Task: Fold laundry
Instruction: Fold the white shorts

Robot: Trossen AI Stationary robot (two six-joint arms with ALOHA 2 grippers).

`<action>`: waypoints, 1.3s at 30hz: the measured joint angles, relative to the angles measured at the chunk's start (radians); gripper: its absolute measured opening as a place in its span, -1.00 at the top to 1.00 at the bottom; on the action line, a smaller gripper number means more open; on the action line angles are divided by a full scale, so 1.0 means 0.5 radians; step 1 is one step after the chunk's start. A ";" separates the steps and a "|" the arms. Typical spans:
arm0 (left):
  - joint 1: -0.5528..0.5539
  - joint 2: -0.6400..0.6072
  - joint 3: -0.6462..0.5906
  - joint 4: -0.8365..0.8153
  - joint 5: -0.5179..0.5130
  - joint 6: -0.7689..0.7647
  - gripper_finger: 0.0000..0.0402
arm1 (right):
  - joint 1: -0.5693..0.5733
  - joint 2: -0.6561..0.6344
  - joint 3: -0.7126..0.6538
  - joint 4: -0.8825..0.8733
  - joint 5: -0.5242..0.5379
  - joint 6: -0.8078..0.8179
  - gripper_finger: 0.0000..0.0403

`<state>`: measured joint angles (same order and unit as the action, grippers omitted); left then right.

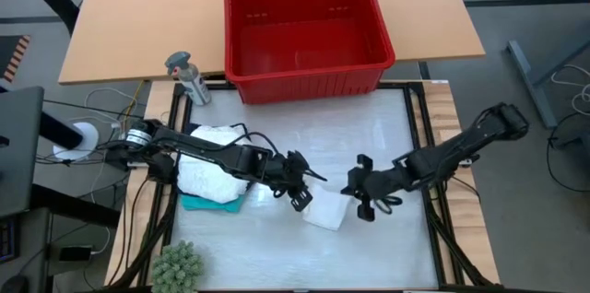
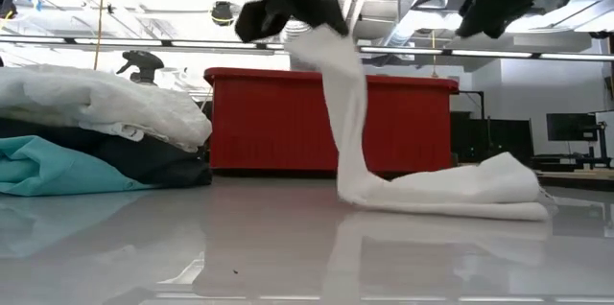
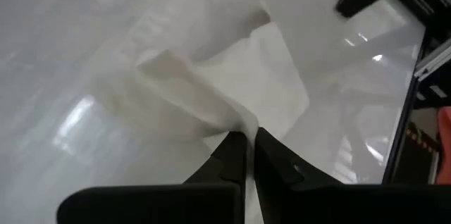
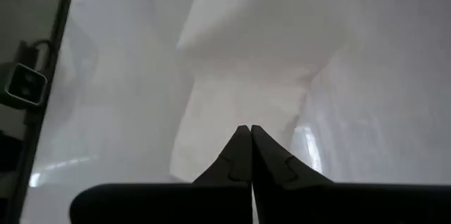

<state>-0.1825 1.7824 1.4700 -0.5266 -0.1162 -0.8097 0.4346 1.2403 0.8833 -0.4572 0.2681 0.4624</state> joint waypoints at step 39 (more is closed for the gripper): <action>0.012 0.126 0.002 0.073 0.313 -0.018 1.00 | -0.713 0.182 -0.070 0.164 -0.527 -0.575 0.91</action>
<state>-0.1764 1.8454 1.4712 -0.4900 0.0403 -0.8187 0.0780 1.3310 0.8481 -0.3750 0.0048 0.1751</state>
